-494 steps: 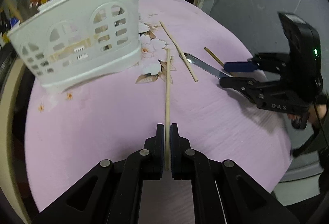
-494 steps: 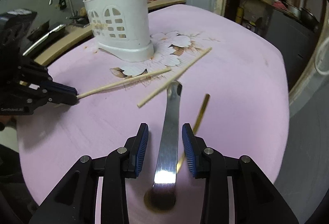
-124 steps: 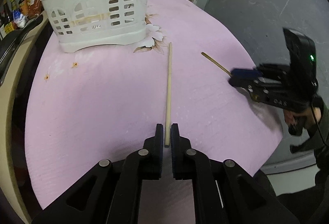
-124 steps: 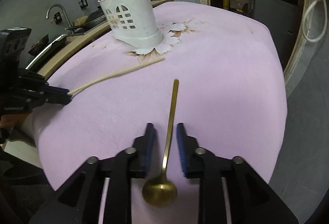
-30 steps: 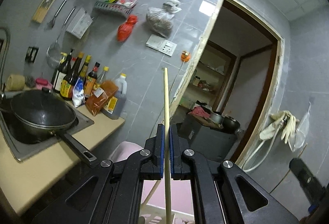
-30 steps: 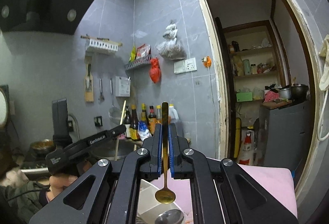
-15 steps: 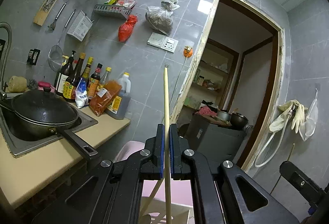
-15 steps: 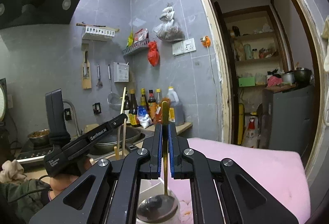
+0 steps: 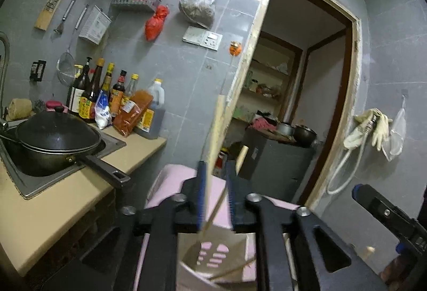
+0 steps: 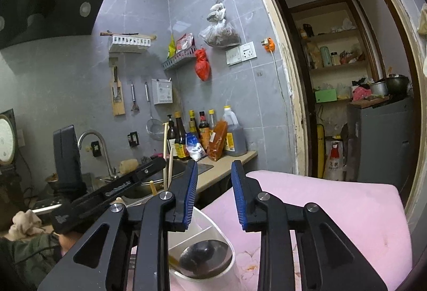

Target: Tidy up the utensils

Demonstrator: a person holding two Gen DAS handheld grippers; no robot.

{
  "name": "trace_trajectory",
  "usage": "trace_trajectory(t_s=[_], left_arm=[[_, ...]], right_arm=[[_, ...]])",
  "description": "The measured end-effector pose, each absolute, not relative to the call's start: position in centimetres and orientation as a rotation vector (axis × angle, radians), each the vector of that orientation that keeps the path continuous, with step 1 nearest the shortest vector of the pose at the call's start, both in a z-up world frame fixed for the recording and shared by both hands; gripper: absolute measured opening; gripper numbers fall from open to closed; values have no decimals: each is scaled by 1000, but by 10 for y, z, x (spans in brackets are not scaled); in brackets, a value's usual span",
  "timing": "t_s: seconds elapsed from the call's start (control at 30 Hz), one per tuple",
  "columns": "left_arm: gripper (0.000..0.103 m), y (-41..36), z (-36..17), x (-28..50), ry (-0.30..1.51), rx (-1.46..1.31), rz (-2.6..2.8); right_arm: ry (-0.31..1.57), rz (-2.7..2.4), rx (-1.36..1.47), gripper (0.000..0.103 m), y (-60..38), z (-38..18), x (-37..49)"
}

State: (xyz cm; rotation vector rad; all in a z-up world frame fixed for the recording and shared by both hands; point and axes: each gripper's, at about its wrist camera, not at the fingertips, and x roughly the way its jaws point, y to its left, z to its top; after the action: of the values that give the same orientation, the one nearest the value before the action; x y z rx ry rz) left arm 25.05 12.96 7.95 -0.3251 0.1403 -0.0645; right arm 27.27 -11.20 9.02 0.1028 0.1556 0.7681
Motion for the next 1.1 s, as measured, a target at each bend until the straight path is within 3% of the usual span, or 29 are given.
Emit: trace_trajectory(t_s=[0.07, 0.1, 0.17, 0.23, 0.3, 0.37, 0.6, 0.67, 0.73, 1.1], left_arm=[[34, 129, 82, 242, 136, -324, -67], [35, 128, 84, 237, 137, -322, -70], [36, 126, 87, 230, 150, -311, -70], [40, 123, 90, 221, 164, -295, -67], [54, 119, 91, 211, 176, -274, -73], [62, 112, 91, 197, 187, -247, -75], [78, 88, 80, 160, 277, -171, -93], [83, 81, 74, 148, 288, -148, -95], [85, 75, 68, 135, 290, -139, -82], [96, 54, 57, 68, 223, -81, 17]], right_arm=[[156, 756, 97, 30, -114, 91, 268], [157, 749, 98, 33, -115, 91, 266], [155, 733, 109, 49, -120, 91, 260], [152, 719, 119, 52, -125, 92, 254], [156, 693, 117, 59, -129, 94, 246], [150, 674, 121, 72, -135, 94, 236], [151, 600, 84, 89, -152, 92, 193], [161, 574, 79, 98, -159, 88, 177], [160, 555, 77, 103, -166, 86, 165], [159, 413, 43, 103, -183, 71, 95]])
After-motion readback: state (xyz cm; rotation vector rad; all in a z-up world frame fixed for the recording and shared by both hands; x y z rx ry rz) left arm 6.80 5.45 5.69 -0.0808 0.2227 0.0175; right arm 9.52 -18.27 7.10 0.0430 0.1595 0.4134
